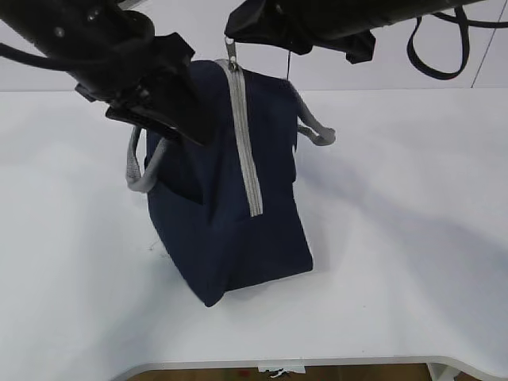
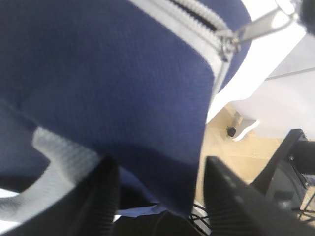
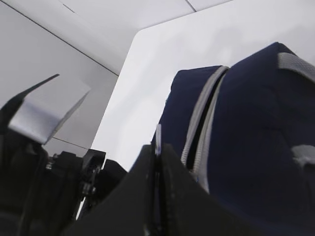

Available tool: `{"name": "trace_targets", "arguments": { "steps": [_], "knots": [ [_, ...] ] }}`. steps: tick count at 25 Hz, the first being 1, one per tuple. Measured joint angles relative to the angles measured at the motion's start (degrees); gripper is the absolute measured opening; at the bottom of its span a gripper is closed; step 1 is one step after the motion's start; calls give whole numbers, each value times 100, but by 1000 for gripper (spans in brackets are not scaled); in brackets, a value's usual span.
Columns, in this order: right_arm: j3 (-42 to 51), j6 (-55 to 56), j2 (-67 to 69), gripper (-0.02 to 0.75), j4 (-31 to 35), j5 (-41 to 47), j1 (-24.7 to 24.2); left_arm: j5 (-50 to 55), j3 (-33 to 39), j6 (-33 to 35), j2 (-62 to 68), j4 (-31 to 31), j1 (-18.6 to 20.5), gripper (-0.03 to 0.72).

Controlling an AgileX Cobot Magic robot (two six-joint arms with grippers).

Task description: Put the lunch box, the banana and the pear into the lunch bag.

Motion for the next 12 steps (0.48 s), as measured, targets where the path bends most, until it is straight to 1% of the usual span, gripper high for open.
{"name": "trace_targets", "arguments": {
  "steps": [3,4,6,9,12],
  "knots": [
    [0,-182,0,1,0,9,0,25,-10,-13,-1,219,-8,72],
    [0,-247,0,1,0,32,0,80,-10,-13,-1,312,-8,37],
    [0,-336,11,1,0,94,0,238,-22,91,-1,559,-8,4],
    [0,-425,42,1,4,120,27,557,-34,461,-1,842,-8,-2],
    [0,-508,61,1,28,139,48,607,-34,943,-34,982,-8,-3]
  ]
}}
